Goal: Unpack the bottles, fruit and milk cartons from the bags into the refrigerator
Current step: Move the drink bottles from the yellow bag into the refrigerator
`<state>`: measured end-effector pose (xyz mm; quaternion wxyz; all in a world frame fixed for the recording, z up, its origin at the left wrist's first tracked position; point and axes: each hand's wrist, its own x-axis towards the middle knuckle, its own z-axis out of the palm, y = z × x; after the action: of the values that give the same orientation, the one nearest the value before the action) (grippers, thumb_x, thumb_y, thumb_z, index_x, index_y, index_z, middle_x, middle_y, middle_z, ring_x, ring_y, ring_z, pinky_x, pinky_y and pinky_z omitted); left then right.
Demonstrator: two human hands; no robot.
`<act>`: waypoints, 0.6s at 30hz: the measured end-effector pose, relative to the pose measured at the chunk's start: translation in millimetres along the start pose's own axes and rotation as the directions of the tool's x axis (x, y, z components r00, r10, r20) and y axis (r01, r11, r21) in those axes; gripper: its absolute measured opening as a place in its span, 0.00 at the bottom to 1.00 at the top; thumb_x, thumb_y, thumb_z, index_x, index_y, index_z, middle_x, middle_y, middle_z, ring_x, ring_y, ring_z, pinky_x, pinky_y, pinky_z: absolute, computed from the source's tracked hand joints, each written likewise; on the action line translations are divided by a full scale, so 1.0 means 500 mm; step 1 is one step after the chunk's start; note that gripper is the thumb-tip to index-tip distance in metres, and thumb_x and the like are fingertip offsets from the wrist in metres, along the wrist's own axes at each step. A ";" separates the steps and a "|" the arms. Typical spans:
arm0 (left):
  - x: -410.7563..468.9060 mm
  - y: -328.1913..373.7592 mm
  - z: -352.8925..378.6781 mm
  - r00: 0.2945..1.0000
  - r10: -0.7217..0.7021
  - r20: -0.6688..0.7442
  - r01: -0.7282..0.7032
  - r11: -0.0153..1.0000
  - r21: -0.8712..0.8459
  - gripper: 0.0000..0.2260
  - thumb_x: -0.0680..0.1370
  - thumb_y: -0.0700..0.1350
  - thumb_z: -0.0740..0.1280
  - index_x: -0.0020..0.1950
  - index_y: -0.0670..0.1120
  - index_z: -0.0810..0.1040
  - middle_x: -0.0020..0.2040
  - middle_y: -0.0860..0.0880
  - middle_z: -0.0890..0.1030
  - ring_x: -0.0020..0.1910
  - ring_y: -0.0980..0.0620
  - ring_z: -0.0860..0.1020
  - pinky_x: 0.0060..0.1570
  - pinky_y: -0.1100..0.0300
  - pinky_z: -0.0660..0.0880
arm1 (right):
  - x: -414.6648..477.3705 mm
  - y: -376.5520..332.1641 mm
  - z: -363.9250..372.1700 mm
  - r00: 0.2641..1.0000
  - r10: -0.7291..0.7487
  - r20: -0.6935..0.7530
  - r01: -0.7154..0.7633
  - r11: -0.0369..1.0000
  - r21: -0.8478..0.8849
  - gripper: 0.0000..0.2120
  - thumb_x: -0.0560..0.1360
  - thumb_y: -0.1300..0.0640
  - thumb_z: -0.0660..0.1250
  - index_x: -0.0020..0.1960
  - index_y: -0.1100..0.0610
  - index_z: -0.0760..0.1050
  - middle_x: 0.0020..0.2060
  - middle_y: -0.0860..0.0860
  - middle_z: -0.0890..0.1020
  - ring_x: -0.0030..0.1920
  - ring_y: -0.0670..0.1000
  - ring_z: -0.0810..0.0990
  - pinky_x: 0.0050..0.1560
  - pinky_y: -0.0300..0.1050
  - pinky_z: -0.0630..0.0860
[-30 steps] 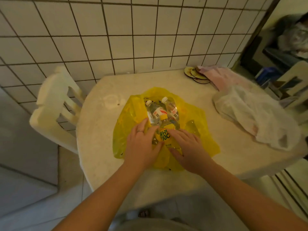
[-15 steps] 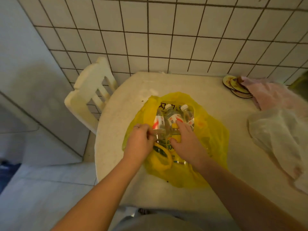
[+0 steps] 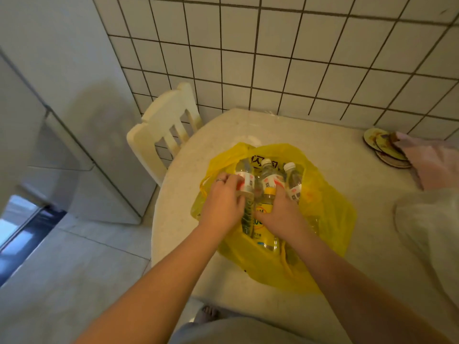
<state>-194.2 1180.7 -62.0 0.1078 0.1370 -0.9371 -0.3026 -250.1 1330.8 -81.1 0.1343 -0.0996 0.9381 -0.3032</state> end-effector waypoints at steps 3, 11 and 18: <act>0.009 0.018 0.018 0.998 -0.065 0.012 0.065 0.996 0.057 0.21 0.75 0.47 0.71 0.68 0.47 0.72 0.65 0.45 0.70 0.63 0.43 0.71 0.60 0.50 0.72 | 0.008 0.002 0.001 0.999 0.042 -0.008 -0.042 0.998 0.048 0.36 0.68 0.42 0.74 0.70 0.54 0.67 0.64 0.53 0.75 0.65 0.57 0.73 0.59 0.52 0.74; 0.088 0.041 0.029 0.921 -0.378 0.096 0.372 0.926 0.068 0.35 0.70 0.60 0.74 0.69 0.41 0.70 0.66 0.41 0.72 0.66 0.39 0.72 0.61 0.47 0.73 | 0.010 0.009 -0.001 0.986 0.109 -0.129 -0.040 0.894 0.447 0.07 0.75 0.54 0.70 0.53 0.52 0.78 0.46 0.50 0.81 0.49 0.53 0.81 0.47 0.49 0.78; 0.126 0.053 0.016 0.865 -0.478 0.153 0.465 0.878 0.114 0.34 0.56 0.69 0.71 0.53 0.47 0.82 0.54 0.44 0.83 0.54 0.41 0.81 0.51 0.49 0.80 | -0.027 0.018 -0.043 0.975 0.115 -0.189 0.043 0.739 0.673 0.11 0.75 0.58 0.72 0.57 0.51 0.80 0.51 0.49 0.84 0.52 0.50 0.83 0.56 0.57 0.80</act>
<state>-260.9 1185.5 -45.1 -0.0581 0.3385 -0.8913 -0.2960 -244.9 1353.2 -67.0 0.0635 0.0075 0.7758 -0.6278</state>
